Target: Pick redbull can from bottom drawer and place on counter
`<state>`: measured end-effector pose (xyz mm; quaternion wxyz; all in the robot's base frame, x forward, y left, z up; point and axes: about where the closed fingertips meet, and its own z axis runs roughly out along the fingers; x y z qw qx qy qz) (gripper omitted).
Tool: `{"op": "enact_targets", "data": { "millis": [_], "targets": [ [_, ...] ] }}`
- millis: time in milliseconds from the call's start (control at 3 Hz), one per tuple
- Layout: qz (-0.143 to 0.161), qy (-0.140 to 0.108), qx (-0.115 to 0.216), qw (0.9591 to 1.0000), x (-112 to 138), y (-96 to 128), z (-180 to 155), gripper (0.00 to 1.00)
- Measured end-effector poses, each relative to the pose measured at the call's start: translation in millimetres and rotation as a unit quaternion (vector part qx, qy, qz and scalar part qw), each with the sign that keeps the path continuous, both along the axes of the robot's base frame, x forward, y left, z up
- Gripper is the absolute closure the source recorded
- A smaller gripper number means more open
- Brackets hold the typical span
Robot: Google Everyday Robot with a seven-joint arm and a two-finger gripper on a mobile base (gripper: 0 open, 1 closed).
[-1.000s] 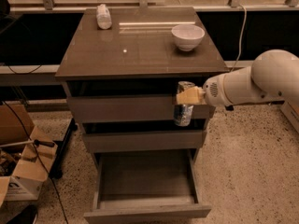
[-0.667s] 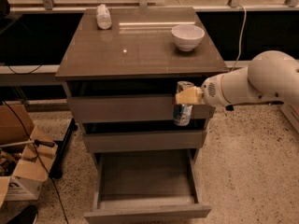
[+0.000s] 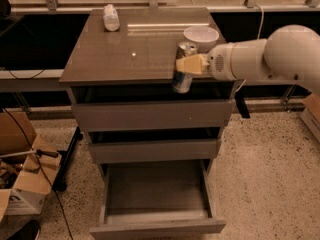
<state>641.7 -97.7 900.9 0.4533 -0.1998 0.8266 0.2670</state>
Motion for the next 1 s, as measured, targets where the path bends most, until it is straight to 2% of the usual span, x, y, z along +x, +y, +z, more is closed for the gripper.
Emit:
{"op": "enact_targets", "data": {
  "millis": [333, 667, 1000],
  "targets": [
    [0.018, -0.054, 0.002, 0.9984, 13.9, 16.3, 38.5, 1.0],
    [0.016, -0.086, 0.009, 0.9961, 40.3, 27.5, 60.9, 1.0],
    [-0.003, -0.105, 0.006, 0.9944, 78.3, 34.4, 62.6, 1.0]
  ]
}}
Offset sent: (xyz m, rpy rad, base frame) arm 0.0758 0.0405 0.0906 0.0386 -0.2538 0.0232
